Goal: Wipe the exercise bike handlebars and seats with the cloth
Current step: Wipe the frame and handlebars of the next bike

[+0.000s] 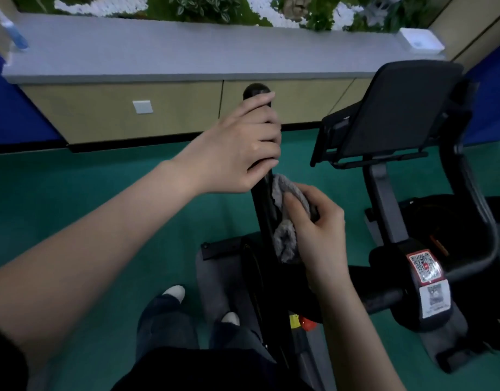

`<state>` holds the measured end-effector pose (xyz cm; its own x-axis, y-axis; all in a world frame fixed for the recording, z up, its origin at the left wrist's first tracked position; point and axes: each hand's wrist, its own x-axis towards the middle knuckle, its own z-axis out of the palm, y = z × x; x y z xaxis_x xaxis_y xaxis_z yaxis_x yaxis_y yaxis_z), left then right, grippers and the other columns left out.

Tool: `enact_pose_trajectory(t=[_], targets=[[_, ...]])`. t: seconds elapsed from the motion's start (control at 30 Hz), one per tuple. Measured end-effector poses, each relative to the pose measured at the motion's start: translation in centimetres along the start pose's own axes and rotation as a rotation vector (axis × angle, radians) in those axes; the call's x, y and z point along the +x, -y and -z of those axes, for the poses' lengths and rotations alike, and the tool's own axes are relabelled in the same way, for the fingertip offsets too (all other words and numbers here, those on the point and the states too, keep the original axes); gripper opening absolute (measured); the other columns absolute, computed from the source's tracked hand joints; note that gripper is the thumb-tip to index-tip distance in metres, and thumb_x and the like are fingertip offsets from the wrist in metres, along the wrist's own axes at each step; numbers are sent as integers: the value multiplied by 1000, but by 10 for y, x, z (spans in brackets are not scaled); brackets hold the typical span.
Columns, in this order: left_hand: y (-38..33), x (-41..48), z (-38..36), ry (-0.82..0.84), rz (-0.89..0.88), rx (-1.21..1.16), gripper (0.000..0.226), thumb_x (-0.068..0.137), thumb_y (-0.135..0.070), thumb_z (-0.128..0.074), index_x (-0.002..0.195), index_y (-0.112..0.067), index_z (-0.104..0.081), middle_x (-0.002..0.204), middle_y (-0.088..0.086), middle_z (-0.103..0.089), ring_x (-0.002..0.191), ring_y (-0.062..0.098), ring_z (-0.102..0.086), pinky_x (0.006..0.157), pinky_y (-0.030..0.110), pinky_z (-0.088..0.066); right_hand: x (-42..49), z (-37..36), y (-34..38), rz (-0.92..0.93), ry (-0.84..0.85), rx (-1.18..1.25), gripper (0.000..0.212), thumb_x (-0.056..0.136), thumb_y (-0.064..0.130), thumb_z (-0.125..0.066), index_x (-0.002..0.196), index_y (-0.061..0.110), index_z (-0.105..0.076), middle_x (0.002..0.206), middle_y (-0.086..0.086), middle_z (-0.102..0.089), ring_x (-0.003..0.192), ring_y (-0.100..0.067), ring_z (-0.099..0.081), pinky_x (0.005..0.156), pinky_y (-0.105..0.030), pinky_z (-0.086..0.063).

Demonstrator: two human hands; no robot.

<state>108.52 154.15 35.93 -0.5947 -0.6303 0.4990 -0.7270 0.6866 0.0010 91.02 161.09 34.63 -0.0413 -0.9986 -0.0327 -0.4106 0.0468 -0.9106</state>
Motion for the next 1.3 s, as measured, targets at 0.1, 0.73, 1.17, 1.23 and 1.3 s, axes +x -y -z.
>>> enact_pose_trajectory(t=[0.1, 0.73, 1.17, 1.23, 1.3], targets=[[6, -1, -5, -55, -38, -39, 25, 91, -21, -51, 78, -13, -71, 81, -2, -63, 96, 23, -57, 117, 39, -18, -13, 1, 2, -82, -16, -29, 16, 94, 22, -59, 86, 17, -72, 74, 3, -69, 76, -14, -65, 69, -37, -51], [30, 0, -25, -184, -191, -259, 24, 88, -20, -55, 70, -13, -69, 76, -2, -62, 93, 20, -50, 113, 27, -11, -46, -88, 23, -52, -1035, -562, 10, 87, 12, -69, 83, 3, -71, 72, -4, -62, 69, -23, -54, 67, -17, -37], [29, -1, -23, -161, -186, -204, 27, 92, -20, -54, 73, -12, -70, 77, 0, -64, 92, 25, -55, 113, 27, -9, -64, -65, 21, -135, -900, -556, 12, 89, 18, -67, 84, 10, -73, 72, 0, -64, 72, -20, -57, 68, -27, -43], [28, -1, -23, -160, -184, -205, 27, 92, -20, -54, 73, -12, -70, 77, 0, -64, 93, 26, -56, 114, 28, -8, -62, -56, 24, -206, -824, -470, 12, 88, 21, -68, 82, 13, -73, 73, 2, -68, 74, -18, -62, 70, -27, -47], [29, 0, -23, -153, -186, -199, 26, 93, -20, -53, 75, -12, -70, 78, 0, -64, 93, 26, -56, 114, 29, -9, -47, -54, 31, -234, -762, -379, 14, 88, 25, -68, 81, 14, -73, 73, 5, -68, 73, -9, -63, 70, -20, -47]])
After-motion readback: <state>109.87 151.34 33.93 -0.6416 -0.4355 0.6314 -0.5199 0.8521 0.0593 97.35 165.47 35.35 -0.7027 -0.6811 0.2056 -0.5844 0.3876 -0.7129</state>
